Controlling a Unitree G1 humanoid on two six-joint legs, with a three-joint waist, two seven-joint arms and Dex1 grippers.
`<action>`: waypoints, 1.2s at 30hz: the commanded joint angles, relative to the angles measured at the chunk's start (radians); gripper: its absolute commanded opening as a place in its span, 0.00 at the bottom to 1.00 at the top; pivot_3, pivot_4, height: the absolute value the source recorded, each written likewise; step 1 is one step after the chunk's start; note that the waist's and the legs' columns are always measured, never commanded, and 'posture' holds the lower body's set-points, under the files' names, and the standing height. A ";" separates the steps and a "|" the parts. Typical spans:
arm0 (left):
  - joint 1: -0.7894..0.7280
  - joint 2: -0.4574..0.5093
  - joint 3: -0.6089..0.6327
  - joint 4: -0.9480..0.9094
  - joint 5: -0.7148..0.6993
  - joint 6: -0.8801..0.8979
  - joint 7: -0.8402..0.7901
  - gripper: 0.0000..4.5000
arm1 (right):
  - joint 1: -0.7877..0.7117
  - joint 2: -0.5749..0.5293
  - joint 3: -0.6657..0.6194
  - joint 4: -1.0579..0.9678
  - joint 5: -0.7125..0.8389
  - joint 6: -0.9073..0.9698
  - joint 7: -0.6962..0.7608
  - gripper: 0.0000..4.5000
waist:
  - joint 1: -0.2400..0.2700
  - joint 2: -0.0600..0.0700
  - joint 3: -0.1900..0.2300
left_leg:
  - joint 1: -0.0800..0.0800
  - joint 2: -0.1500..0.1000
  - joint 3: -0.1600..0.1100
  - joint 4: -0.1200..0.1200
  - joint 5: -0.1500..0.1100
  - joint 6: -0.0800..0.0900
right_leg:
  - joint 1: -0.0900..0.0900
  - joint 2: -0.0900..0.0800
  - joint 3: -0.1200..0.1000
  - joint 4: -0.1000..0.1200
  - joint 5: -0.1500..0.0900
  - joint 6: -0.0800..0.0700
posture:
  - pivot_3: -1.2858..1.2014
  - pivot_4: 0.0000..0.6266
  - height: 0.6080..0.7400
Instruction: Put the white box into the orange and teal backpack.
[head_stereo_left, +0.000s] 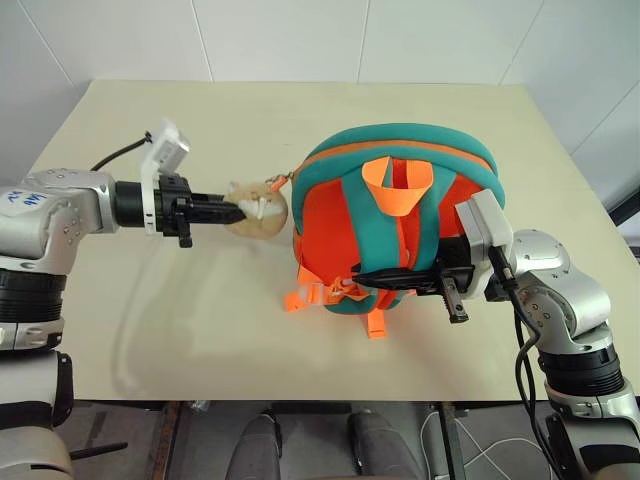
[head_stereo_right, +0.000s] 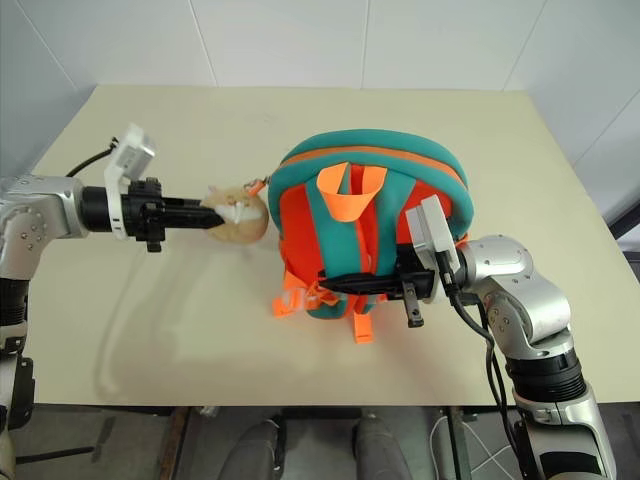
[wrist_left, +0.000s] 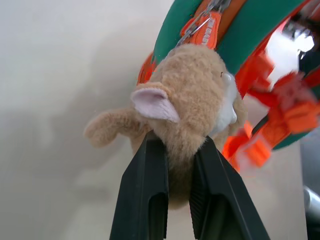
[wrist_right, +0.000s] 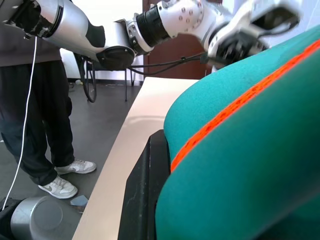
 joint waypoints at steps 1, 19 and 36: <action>-0.028 -0.009 -0.128 0.088 0.167 -0.089 -0.028 0.05 | -0.006 -0.004 -0.020 -0.036 0.020 -0.001 -0.011 0.00 | 0.001 0.000 0.000 | 0.000 0.000 0.000 0.000 0.000 0.000 | 0.000 0.000 0.000 0.000 0.000 0.000 | 0.52 0.24 1.00; 0.172 -0.213 0.130 0.029 0.175 -0.417 0.071 0.12 | 0.010 -0.170 -0.060 -0.120 -0.007 0.152 -0.136 0.14 | 0.011 0.000 0.000 | -0.001 0.000 -0.001 0.002 0.000 0.001 | 0.000 -0.001 0.000 0.001 0.001 0.000 | 0.52 0.24 1.00; 0.386 -0.105 0.475 0.024 0.012 -0.531 -0.058 0.99 | 0.100 -0.595 -0.402 0.069 -0.063 0.099 0.078 1.00 | 0.028 0.000 0.000 | -0.001 0.000 0.003 -0.001 -0.001 0.003 | 0.000 -0.002 0.001 -0.004 0.000 -0.001 | 0.52 0.24 1.00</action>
